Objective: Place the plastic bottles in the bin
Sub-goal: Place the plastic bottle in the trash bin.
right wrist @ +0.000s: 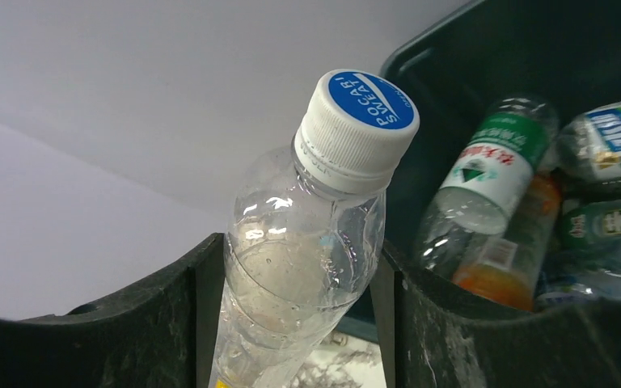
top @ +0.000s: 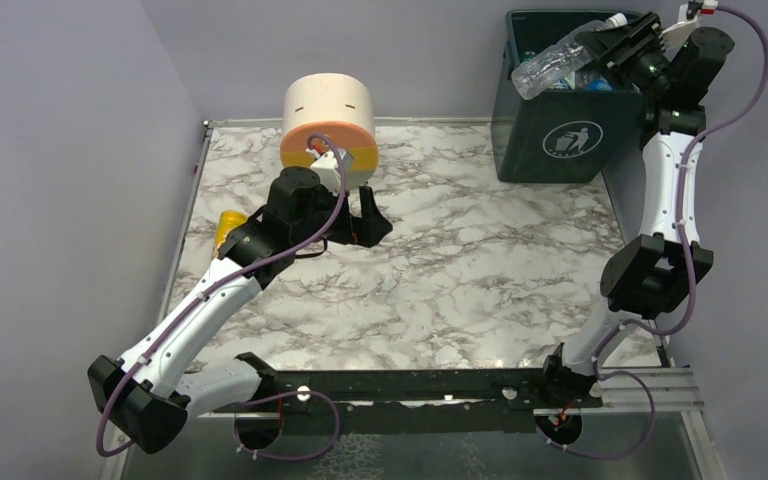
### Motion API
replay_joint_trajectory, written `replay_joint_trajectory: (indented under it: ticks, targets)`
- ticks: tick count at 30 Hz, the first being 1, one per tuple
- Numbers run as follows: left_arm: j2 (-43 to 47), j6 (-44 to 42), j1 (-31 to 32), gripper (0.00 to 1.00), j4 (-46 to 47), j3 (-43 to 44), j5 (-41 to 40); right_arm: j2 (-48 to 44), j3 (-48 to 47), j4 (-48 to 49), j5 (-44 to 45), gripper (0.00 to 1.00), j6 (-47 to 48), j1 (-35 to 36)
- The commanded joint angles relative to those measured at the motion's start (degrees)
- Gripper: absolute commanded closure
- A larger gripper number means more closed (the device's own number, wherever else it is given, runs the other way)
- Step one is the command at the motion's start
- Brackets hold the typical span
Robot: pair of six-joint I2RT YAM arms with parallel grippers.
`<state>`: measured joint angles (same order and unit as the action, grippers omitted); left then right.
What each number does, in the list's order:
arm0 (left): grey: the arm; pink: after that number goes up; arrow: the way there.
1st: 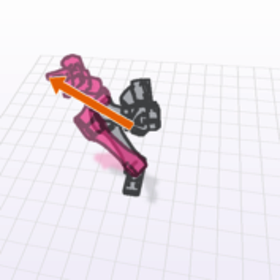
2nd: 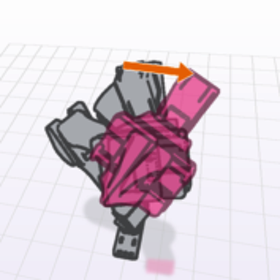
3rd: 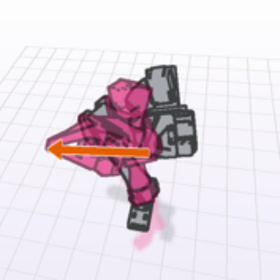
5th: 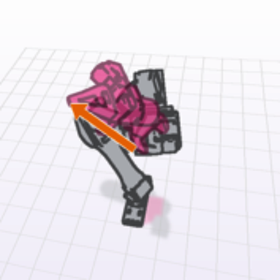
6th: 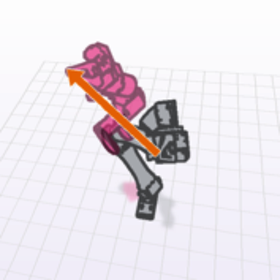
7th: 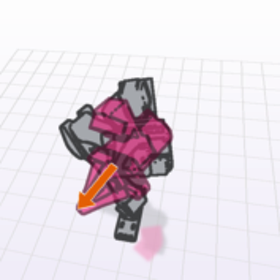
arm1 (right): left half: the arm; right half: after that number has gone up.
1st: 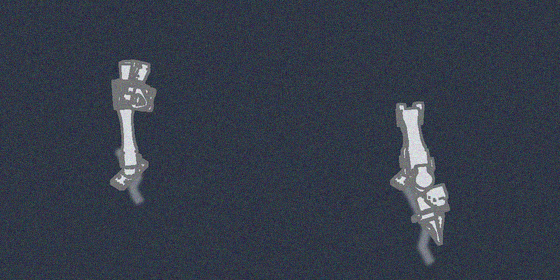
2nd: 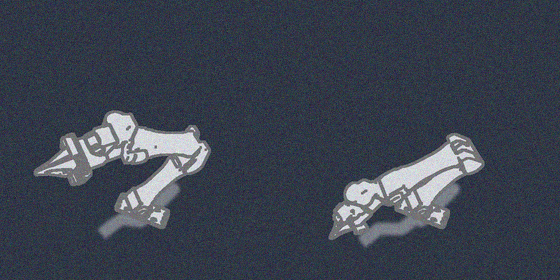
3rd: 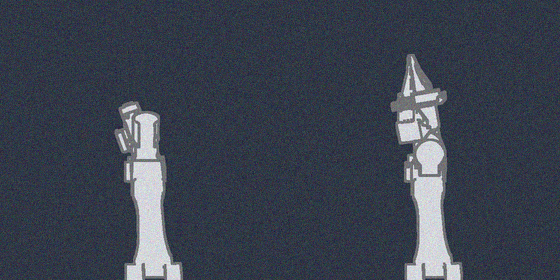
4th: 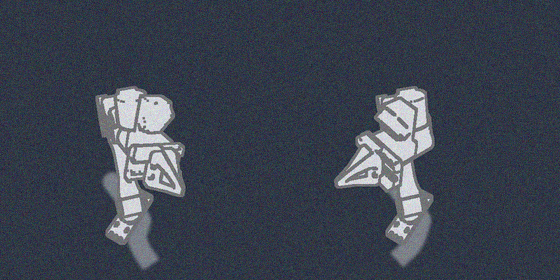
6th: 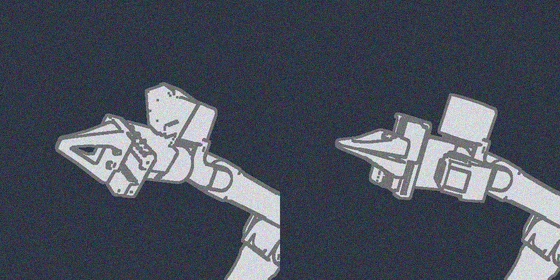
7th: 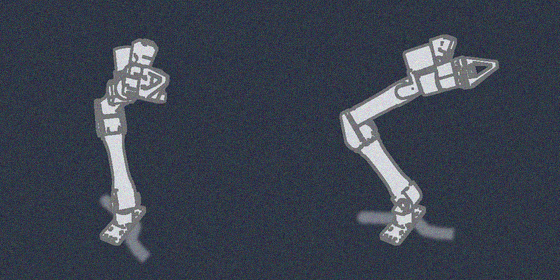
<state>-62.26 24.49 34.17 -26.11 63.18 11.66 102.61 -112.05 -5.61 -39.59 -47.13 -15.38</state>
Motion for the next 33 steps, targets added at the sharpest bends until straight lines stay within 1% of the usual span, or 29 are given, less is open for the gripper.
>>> replay_joint_trajectory:
  ticks: [1,9,18,25,30,33]
  targets:
    - [0.13,-0.71,-0.5,0.01,0.08,-0.08,2.35,2.36,-2.78,5.47,2.87,0.38,-4.05,-2.53]
    - [-0.13,-0.63,-0.65,0.01,-0.06,-0.74,2.75,4.87,-3.65,8.45,9.7,0.38,-4.05,-3.94]
    - [-0.98,-0.63,-0.84,0.01,-0.06,-0.31,2.58,6.58,-3.62,8.64,13.89,0.36,-4.71,-4.05]
    - [-1.2,-0.5,-1.04,0.01,0.06,-0.99,2.39,7.42,-4.2,8.94,14.34,0.28,-4.16,-4.05]
    - [-0.83,-0.18,-1.11,0.01,0.44,-1.69,2.31,7.45,-5.22,8.04,13.64,0.12,-3.6,-4.03]
    - [-0.67,-0.03,-1.13,0.01,0.5,-1.97,2.23,6.74,-5.41,8.12,12.99,0.1,-3.22,-4.05]
